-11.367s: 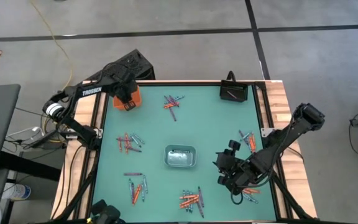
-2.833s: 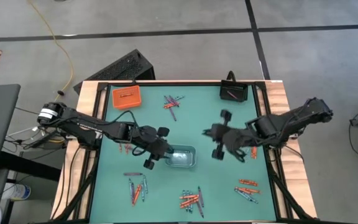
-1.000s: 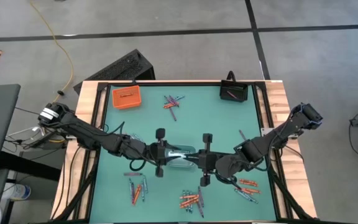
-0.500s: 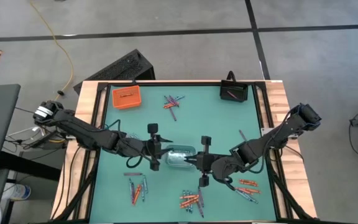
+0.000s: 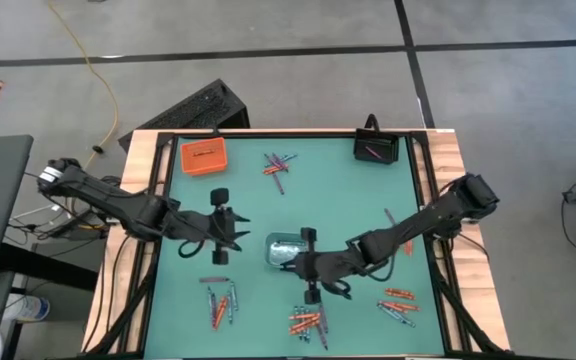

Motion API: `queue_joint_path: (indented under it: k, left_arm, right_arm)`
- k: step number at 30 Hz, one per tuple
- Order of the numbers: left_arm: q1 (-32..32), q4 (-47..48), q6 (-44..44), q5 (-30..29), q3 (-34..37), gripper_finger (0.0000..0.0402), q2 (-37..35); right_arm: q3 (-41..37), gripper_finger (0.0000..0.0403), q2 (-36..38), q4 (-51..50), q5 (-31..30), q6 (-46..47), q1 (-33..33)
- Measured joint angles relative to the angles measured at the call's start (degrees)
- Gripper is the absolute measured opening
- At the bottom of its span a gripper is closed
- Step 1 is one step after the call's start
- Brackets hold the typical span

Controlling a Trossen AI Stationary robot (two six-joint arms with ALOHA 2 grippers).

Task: Sort crayons
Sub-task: Put the light blue crayon into the blue bin

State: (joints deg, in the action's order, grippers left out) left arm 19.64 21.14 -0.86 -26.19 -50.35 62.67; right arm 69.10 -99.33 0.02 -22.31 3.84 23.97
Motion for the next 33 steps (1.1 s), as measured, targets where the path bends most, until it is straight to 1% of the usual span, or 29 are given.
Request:
queue_joint_path:
  k: [3,7,11,15,20,25,30,33]
  left_arm:
    - [0.26,6.01,-4.78,3.16,-0.01,0.0116,-1.32]
    - [1.21,12.87,-9.42,6.1,0.0,0.0116,-1.54]
    - [2.19,18.07,-12.48,6.58,-0.02,0.0116,-1.08]
    - [2.45,22.17,-15.65,6.61,-0.04,0.0116,-0.76]
    - [2.45,28.33,-20.0,7.5,0.0,0.0116,-0.71]
    - [2.43,31.65,-22.23,7.88,0.0,0.0116,-0.52]
    - [2.6,34.29,-21.6,10.28,-0.02,0.012,3.48]
    - [2.6,34.42,-20.51,10.9,-0.02,0.0129,8.01]
  right_arm:
    - [0.56,0.0,-2.23,2.17,2.77,0.04,-1.86]
    - [2.13,0.0,-4.49,2.15,6.71,0.02,-4.43]
    - [3.64,0.0,-6.05,-1.58,7.72,-0.07,-6.78]
    - [4.33,0.0,-6.06,-7.93,10.18,1.84,-9.05]
    - [5.5,0.0,-6.06,-15.55,10.71,2.8,-10.76]
    - [6.28,0.0,-6.06,-18.31,14.62,3.32,-12.59]
    - [6.2,0.0005,-6.06,-19.59,18.89,4.78,-14.4]
    - [6.01,0.0018,-6.06,-19.57,19.4,4.98,-14.63]
